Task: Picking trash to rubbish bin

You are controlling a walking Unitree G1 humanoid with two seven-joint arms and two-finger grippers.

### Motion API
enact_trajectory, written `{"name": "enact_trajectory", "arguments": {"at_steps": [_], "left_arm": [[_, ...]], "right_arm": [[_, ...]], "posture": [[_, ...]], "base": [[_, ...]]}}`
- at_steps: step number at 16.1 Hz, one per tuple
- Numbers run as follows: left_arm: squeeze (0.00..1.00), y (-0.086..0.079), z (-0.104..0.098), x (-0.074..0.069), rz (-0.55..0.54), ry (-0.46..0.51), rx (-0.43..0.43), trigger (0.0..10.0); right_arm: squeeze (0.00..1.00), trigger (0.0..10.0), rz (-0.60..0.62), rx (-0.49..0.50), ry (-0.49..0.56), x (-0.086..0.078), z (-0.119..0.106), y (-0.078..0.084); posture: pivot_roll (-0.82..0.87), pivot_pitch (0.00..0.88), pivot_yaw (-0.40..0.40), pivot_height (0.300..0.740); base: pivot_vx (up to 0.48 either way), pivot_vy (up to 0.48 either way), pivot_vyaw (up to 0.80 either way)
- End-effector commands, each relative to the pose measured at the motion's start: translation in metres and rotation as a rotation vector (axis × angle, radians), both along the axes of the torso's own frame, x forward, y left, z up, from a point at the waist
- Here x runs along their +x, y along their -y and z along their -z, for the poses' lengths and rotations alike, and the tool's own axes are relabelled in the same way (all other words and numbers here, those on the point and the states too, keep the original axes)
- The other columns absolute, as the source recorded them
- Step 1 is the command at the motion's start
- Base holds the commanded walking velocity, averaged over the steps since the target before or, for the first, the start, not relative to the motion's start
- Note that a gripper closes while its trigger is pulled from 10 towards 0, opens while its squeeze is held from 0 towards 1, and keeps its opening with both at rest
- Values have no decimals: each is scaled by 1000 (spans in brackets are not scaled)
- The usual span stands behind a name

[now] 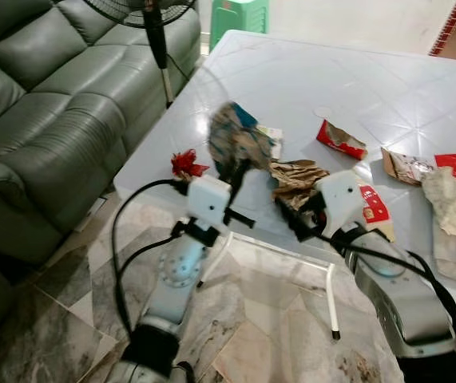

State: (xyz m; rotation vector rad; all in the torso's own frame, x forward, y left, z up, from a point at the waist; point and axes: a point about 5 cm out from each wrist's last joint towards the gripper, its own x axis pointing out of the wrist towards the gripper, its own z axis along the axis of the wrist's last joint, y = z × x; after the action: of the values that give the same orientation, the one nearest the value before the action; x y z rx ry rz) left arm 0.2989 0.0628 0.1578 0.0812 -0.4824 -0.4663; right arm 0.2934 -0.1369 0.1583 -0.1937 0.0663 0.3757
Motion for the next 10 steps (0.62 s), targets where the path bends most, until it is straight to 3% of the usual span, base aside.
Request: {"name": "enact_trajectory", "arguments": {"at_steps": [1,3,5,6,10], "left_arm": [[0,-14,-5,-9,-70,30,19,0],[0,-43,-2,-29,-168,25,57,0],[0,-56,2,-43,-204,3,78,0],[0,-63,9,-58,-233,-44,104,0],[0,-63,17,-80,-265,-135,113,0]], "right_arm": [[0,10000,-4,-21,15,6,2,-1],[0,10000,-1,-58,23,21,8,-2],[0,10000,18,-86,14,29,13,0],[0,10000,61,-130,-4,38,20,4],[0,10000,140,-233,-40,48,35,19]], "posture": [[-16,110,-14,740],[24,116,-21,740],[51,118,-30,740],[77,124,-44,740],[82,132,-56,740]], "base": [[0,0,0],[0,0,0],[0,0,0],[0,0,0],[0,0,0]]}}
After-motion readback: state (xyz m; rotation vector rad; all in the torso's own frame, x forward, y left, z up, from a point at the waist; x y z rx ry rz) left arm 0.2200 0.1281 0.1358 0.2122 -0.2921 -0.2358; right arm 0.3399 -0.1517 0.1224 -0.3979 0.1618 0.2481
